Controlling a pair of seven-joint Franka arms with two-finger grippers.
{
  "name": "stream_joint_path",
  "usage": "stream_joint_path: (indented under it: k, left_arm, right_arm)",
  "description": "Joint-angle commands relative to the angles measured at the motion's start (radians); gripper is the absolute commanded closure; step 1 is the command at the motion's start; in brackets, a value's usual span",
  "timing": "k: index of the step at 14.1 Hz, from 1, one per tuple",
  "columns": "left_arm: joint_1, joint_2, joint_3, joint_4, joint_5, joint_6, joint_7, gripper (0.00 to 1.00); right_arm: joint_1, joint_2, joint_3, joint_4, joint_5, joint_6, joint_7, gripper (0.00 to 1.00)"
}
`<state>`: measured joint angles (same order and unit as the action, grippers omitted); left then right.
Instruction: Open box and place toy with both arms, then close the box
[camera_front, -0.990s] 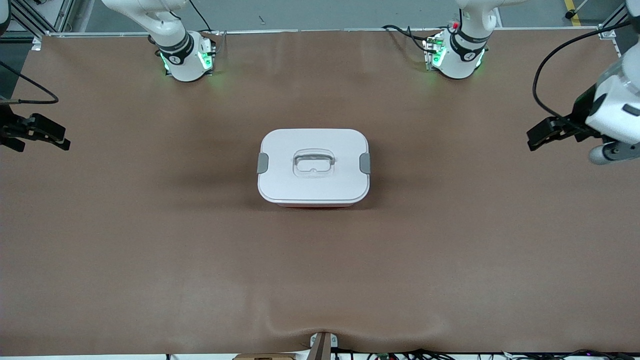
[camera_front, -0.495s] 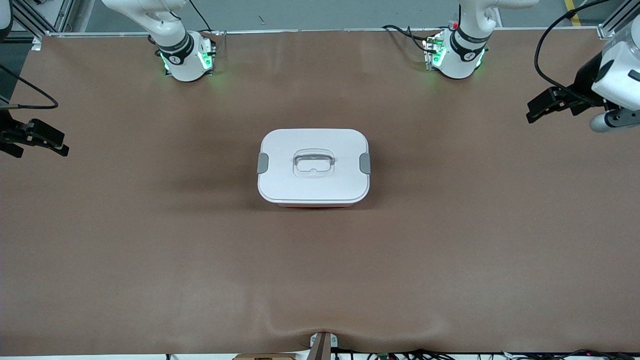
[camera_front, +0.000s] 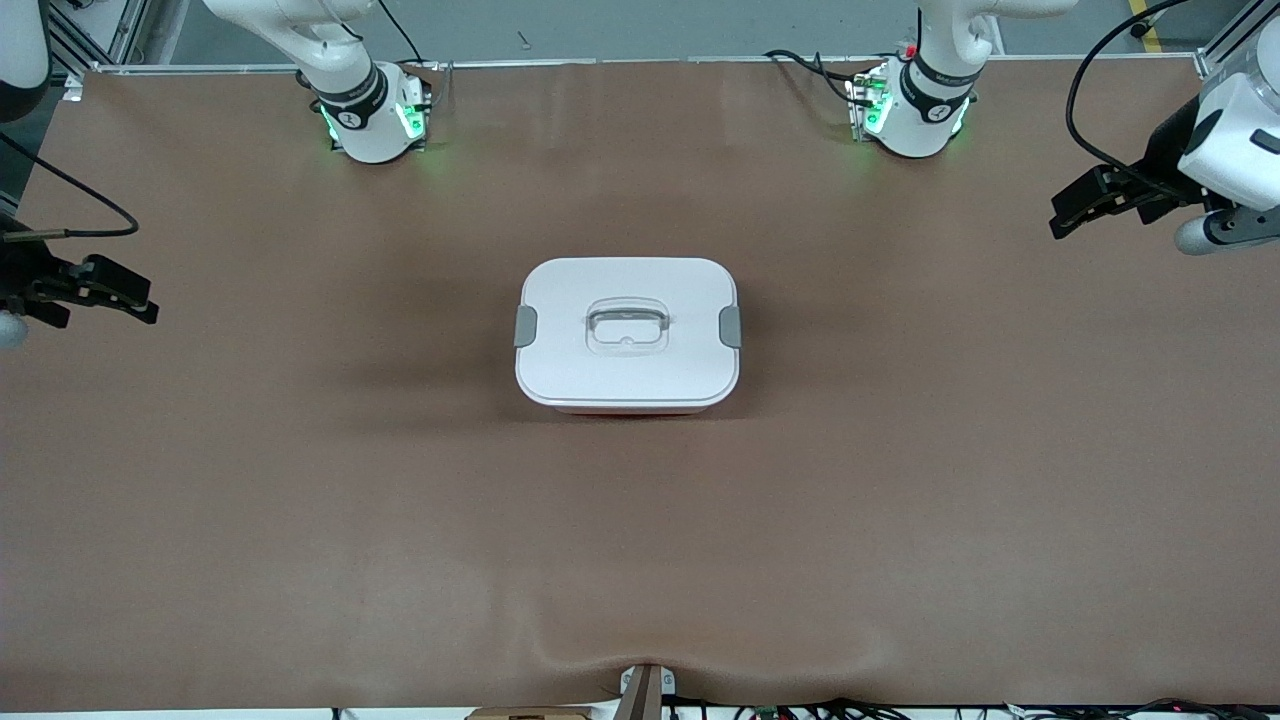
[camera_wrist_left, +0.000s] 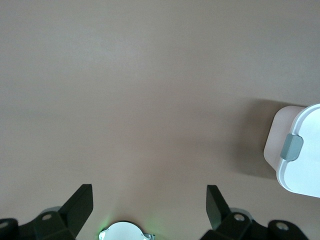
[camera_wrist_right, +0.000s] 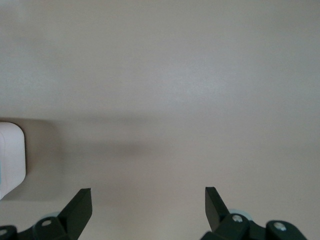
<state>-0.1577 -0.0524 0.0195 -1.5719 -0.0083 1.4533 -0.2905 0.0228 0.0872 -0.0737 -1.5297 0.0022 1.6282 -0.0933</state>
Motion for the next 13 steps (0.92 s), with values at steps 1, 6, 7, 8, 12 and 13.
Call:
stream_joint_path:
  k: [1,6,7,8,12,13]
  left_arm:
    - [0.012,-0.015,-0.007,-0.007,-0.001,0.012,0.014,0.0]
    - [0.013,0.014,-0.003,0.041,0.004,0.012,0.059,0.0]
    - [0.015,0.014,0.007,0.041,0.008,0.012,0.06,0.0]
    - [0.015,0.014,0.01,0.042,0.01,0.012,0.06,0.0]
    - [0.017,0.008,0.01,0.036,0.04,0.01,0.097,0.0]
    - [0.018,0.008,0.011,0.039,0.05,0.01,0.106,0.0]
  right_arm:
    - [-0.006,-0.004,0.002,0.005,0.001,0.004,-0.006,0.0]
    - [-0.01,-0.004,0.002,0.008,0.001,0.01,-0.006,0.0]
    - [-0.012,-0.003,0.002,0.007,0.002,0.015,-0.006,0.0]
    - [-0.012,-0.003,0.002,0.006,0.002,0.018,-0.006,0.0]
    - [-0.012,0.003,0.002,0.006,0.002,0.024,-0.006,0.0]
    - [-0.014,0.003,0.002,0.006,0.002,0.027,-0.006,0.0]
